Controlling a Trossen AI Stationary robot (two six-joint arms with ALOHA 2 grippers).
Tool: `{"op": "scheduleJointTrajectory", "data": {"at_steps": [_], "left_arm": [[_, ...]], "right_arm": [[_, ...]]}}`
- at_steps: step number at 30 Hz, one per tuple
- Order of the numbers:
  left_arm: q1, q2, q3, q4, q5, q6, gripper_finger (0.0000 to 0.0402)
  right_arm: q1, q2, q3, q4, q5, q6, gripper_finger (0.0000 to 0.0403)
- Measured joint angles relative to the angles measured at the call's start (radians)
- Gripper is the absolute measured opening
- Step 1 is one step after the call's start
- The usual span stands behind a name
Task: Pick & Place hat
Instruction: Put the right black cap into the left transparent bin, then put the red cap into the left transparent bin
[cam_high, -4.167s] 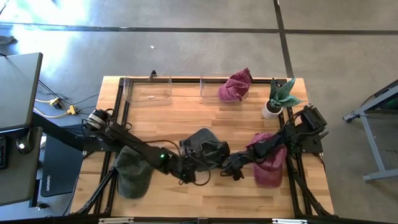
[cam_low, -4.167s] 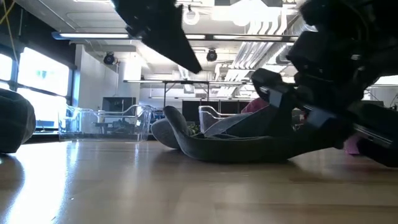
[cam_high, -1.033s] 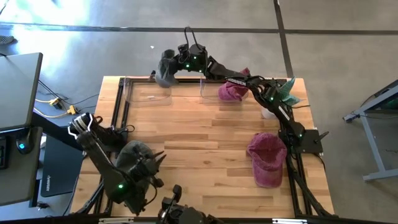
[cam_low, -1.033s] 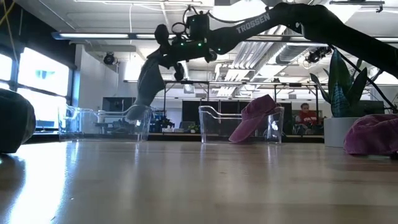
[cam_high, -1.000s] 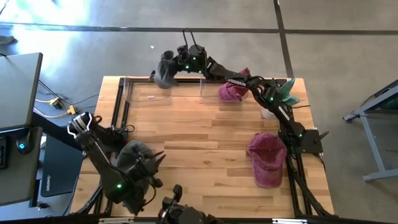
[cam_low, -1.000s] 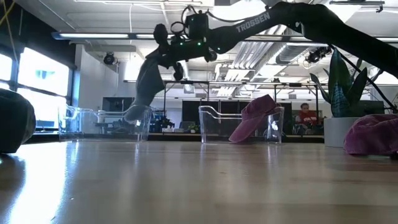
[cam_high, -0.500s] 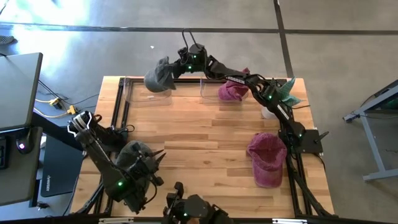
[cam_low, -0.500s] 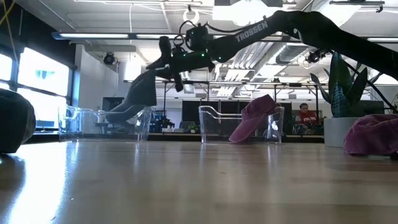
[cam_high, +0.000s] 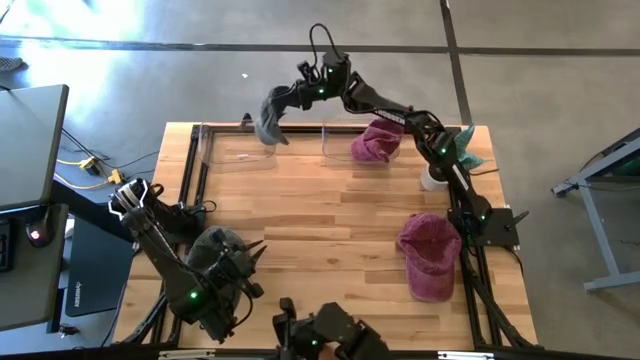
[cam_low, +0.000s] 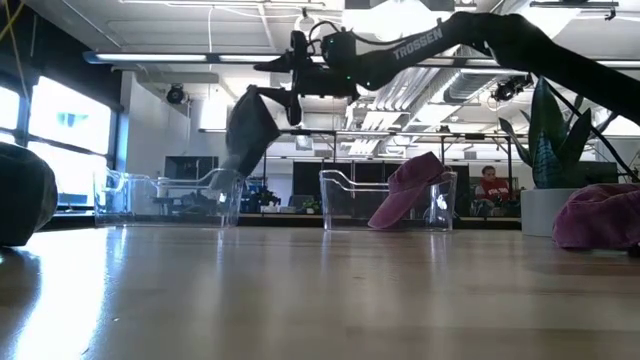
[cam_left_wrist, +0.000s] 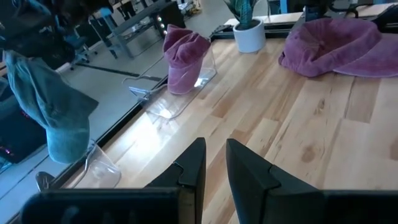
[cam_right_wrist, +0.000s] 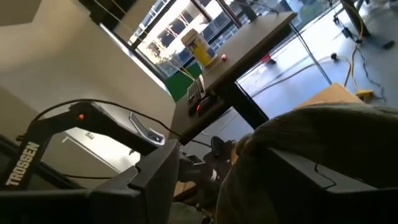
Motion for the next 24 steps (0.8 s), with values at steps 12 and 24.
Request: {"op": "scheduleJointTrajectory", "data": {"at_steps": [12, 24], "left_arm": [[0.000, 0.000, 0.000, -0.001, -0.010, -0.011, 0.0059], [0.001, 0.000, 0.000, -0.001, -0.009, -0.011, 0.0059]], "right_arm": [[0.058, 0.000, 0.000, -0.011, 0.019, -0.031, 0.0185], [0.049, 0.000, 0.000, -0.024, 0.060, -0.055, 0.0286]]}}
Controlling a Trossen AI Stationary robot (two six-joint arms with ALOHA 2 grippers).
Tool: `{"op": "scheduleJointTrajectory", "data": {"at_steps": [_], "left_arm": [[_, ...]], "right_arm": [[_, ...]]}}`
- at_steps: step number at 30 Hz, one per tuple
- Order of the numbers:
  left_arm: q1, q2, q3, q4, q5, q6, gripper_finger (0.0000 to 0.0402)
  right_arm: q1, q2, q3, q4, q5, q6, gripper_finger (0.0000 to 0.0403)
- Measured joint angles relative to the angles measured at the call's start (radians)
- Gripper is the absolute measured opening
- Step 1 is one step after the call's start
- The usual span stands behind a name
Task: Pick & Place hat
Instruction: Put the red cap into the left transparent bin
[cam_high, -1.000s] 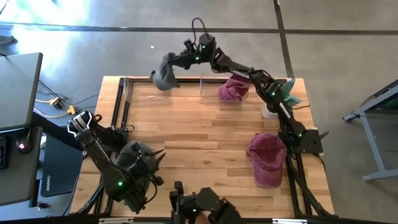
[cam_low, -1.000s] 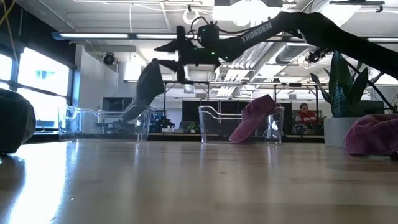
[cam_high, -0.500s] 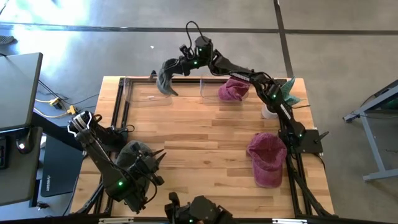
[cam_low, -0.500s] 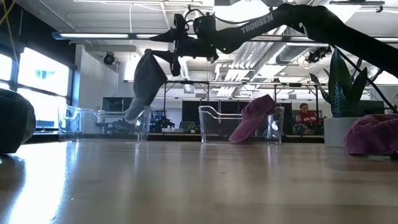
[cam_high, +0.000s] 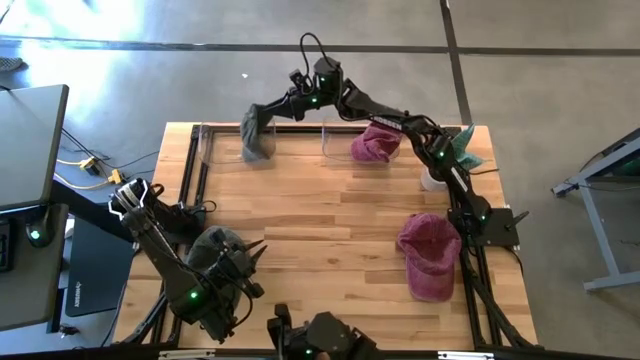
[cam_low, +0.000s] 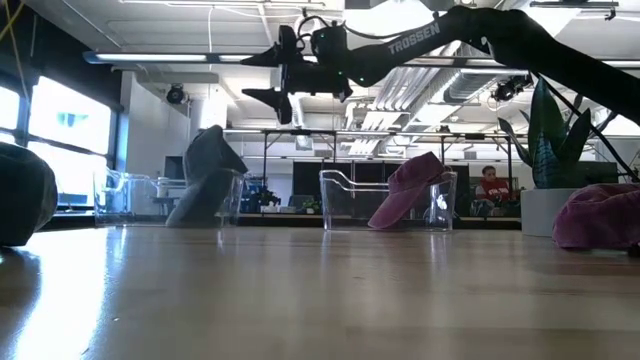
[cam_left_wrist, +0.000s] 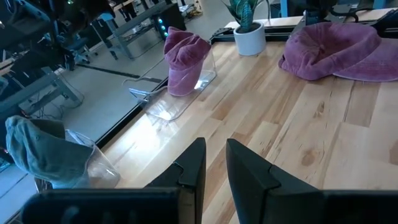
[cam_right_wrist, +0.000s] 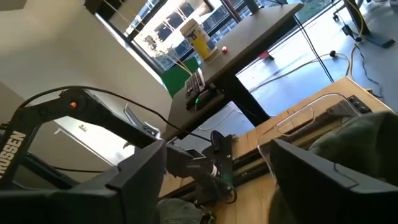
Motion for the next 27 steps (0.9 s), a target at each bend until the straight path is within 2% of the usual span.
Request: {"op": "scheduleJointTrajectory", "data": {"at_steps": [3, 6, 8, 10, 12, 15, 16, 18, 22, 27], "left_arm": [[0.000, 0.000, 0.000, 0.001, 0.001, -0.001, 0.0059], [0.000, 0.000, 0.000, 0.002, 0.020, -0.015, 0.0059], [0.000, 0.000, 0.000, 0.001, 0.028, -0.020, 0.0059], [0.000, 0.000, 0.000, 0.002, 0.041, -0.023, 0.0059], [0.000, 0.000, 0.000, 0.003, 0.045, -0.023, 0.0059], [0.000, 0.000, 0.000, 0.012, 0.046, -0.023, 0.0059], [0.000, 0.000, 0.000, 0.016, 0.048, -0.023, 0.0059], [-0.001, 0.000, 0.000, 0.034, 0.055, -0.022, 0.0059], [-0.001, 0.000, 0.000, 0.044, 0.098, -0.022, 0.0059], [-0.001, 0.001, -0.032, 0.134, 0.131, 0.005, 0.0059]], "right_arm": [[-0.015, -0.014, 0.000, -0.005, -0.005, 0.002, 0.0298], [-0.041, -0.046, 0.000, -0.045, -0.062, -0.011, 0.0298], [-0.053, -0.078, 0.000, -0.132, -0.137, -0.072, 0.0293], [-0.048, -0.127, 0.000, -0.334, -0.159, -0.229, 0.0287], [-0.023, -0.187, 0.000, -0.610, -0.078, -0.482, 0.0279], [0.040, -0.253, -0.001, -0.992, 0.152, -0.831, 0.0267], [0.062, -0.267, -0.012, -1.073, 0.200, -0.889, 0.0263], [0.107, -0.312, -0.089, -1.145, 0.223, -0.934, 0.0256], [0.211, -0.473, -0.411, -1.004, 0.255, -0.938, 0.0244], [0.336, -0.729, -0.925, -0.613, 0.401, -0.801, 0.0230]]}}
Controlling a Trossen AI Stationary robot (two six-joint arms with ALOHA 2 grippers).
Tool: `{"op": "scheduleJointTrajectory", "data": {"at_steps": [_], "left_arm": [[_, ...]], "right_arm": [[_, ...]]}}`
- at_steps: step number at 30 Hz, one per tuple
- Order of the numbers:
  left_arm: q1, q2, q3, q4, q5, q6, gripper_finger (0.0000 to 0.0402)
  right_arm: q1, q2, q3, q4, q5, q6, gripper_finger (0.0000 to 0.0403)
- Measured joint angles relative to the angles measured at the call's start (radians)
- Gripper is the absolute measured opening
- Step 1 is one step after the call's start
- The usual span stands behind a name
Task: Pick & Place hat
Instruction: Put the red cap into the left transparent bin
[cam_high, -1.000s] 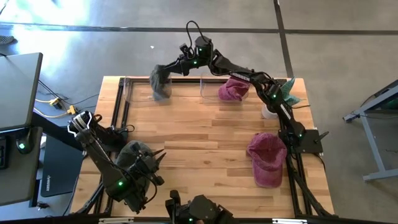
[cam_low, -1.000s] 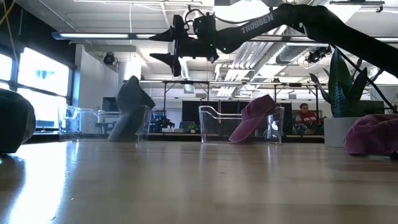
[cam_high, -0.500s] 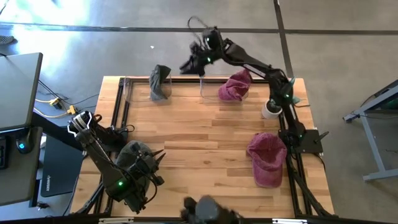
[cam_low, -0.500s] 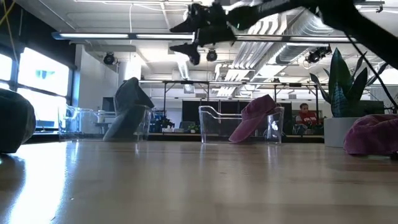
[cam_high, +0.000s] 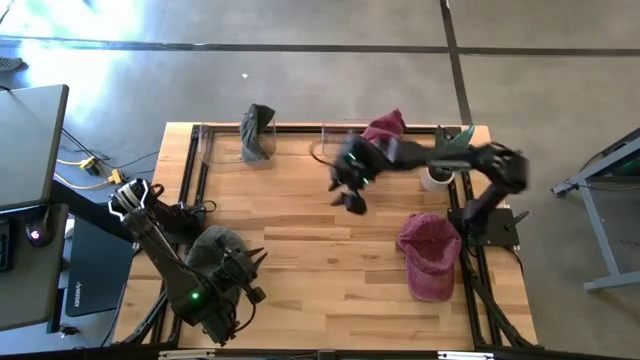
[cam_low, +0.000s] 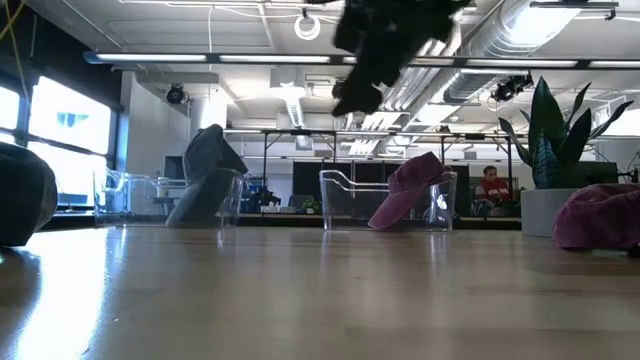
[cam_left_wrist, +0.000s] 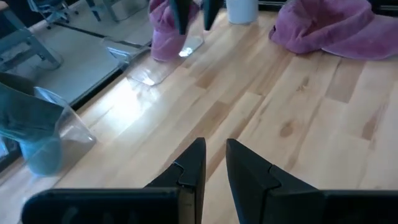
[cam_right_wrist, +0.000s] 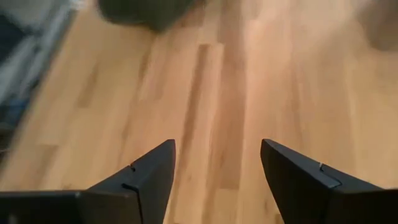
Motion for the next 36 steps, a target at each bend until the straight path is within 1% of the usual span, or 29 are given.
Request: {"op": "scheduleJointTrajectory", "data": {"at_steps": [2, 5, 7, 10, 13, 16, 19, 21, 23, 24, 26, 28, 30, 32, 34, 36], "left_arm": [[0.000, 0.001, -0.018, 0.012, 0.008, 0.006, 0.0059], [0.000, 0.001, -0.044, 0.017, 0.025, 0.007, 0.0059], [0.000, 0.001, -0.063, 0.029, 0.019, 0.007, 0.0059], [0.023, 0.001, -0.092, 0.099, -0.006, 0.045, 0.0059], [0.087, 0.001, -0.110, 0.207, -0.016, 0.179, 0.0059], [0.170, 0.001, -0.096, 0.313, -0.040, 0.334, 0.0059], [0.263, 0.001, -0.083, 0.463, -0.012, 0.515, 0.0059], [0.324, 0.001, -0.082, 0.585, 0.045, 0.637, 0.0059], [0.384, 0.019, -0.081, 0.707, 0.149, 0.754, 0.0059], [0.412, 0.035, -0.080, 0.767, 0.214, 0.804, 0.0059], [0.447, 0.058, -0.084, 0.815, 0.332, 0.875, 0.0059], [0.465, 0.073, -0.082, 0.874, 0.394, 0.910, 0.0059], [0.472, 0.104, -0.077, 0.908, 0.411, 0.916, 0.0059], [0.472, 0.143, -0.084, 0.913, 0.411, 0.926, 0.0059], [0.472, 0.184, -0.083, 0.949, 0.410, 0.945, 0.0059], [0.471, 0.213, -0.082, 0.974, 0.409, 0.953, 0.0059]], "right_arm": [[0.067, -0.101, -0.187, 0.169, 0.120, 0.058, 0.0225], [0.188, -0.221, -0.422, 0.343, 0.287, 0.088, 0.0221], [0.274, -0.280, -0.555, 0.428, 0.345, 0.120, 0.0220], [0.393, -0.340, -0.706, 0.576, 0.405, 0.179, 0.0221], [0.508, -0.351, -0.811, 0.698, 0.493, 0.224, 0.0221], [0.601, -0.349, -0.861, 0.744, 0.591, 0.228, 0.0219], [0.675, -0.348, -0.874, 0.738, 0.727, 0.236, 0.0216], [0.719, -0.348, -0.877, 0.716, 0.810, 0.227, 0.0216], [0.755, -0.368, -0.872, 0.653, 0.877, 0.224, 0.0217], [0.770, -0.387, -0.861, 0.588, 0.894, 0.234, 0.0217], [0.796, -0.438, -0.818, 0.389, 0.899, 0.294, 0.0217], [0.815, -0.497, -0.753, 0.124, 0.855, 0.386, 0.0214], [0.825, -0.541, -0.687, -0.122, 0.780, 0.484, 0.0212], [0.831, -0.579, -0.629, -0.323, 0.693, 0.585, 0.0211], [0.833, -0.606, -0.585, -0.493, 0.611, 0.673, 0.0212], [0.834, -0.626, -0.562, -0.618, 0.568, 0.731, 0.0212]]}}
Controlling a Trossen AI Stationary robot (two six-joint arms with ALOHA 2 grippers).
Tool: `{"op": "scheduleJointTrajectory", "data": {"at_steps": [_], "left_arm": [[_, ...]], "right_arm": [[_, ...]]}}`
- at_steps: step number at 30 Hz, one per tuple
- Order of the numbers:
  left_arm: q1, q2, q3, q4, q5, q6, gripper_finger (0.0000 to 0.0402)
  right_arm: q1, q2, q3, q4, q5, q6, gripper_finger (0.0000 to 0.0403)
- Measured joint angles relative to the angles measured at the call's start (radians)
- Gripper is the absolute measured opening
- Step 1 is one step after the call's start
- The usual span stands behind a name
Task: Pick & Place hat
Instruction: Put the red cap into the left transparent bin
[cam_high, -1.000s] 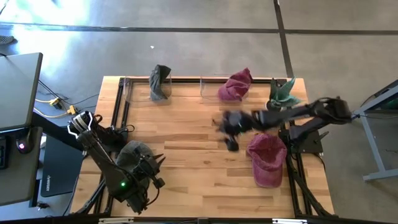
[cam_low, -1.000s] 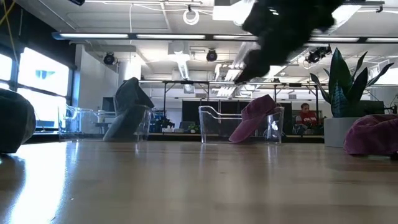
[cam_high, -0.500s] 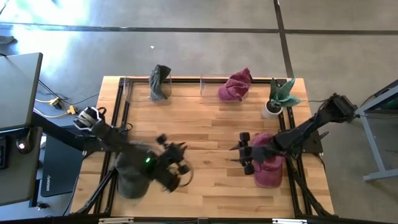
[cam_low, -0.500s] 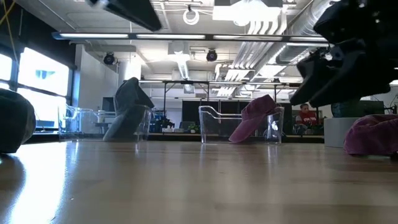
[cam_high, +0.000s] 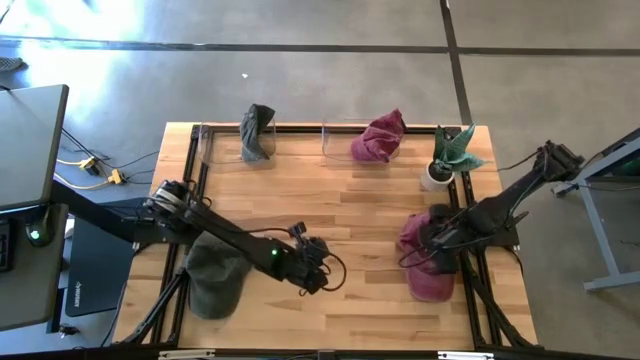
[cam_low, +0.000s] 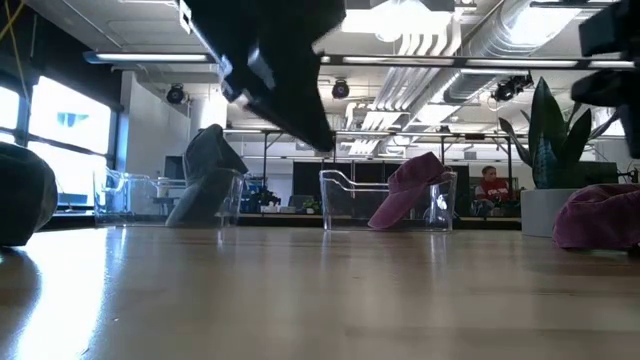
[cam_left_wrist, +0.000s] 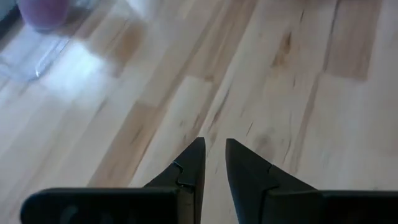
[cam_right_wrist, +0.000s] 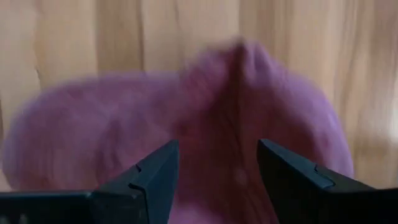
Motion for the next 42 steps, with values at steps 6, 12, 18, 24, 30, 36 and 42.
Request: {"op": "scheduleJointTrajectory", "data": {"at_steps": [6, 12, 18, 24, 30, 36, 42], "left_arm": [[-0.008, 0.085, -0.003, 0.091, 0.054, 0.023, 0.0059], [-0.014, 0.121, -0.001, 0.137, 0.109, 0.074, 0.0059], [-0.013, 0.118, 0.000, 0.160, 0.110, 0.075, 0.0059], [-0.013, 0.118, 0.000, 0.166, 0.110, 0.075, 0.0059], [-0.017, 0.118, 0.000, 0.123, 0.168, 0.120, 0.0059], [-0.064, 0.080, 0.028, -0.077, 0.093, 0.059, 0.0059], [-0.133, 0.068, 0.088, -0.302, -0.090, -0.074, 0.0059]], "right_arm": [[-0.017, -0.006, -0.084, -0.047, -0.060, 0.037, 0.0211], [-0.052, 0.070, -0.184, 0.071, -0.029, 0.028, 0.0205], [-0.108, 0.197, -0.217, 0.115, -0.031, 0.054, 0.0168], [-0.133, 0.276, -0.191, 0.161, -0.046, 0.007, 0.0052], [-0.133, 0.254, -0.019, 0.160, -0.018, -0.082, 0.0024], [-0.134, 0.235, 0.258, 0.120, 0.126, -0.261, 0.0004], [-0.179, 0.231, 0.434, 0.103, 0.333, -0.407, 0.0004]]}}
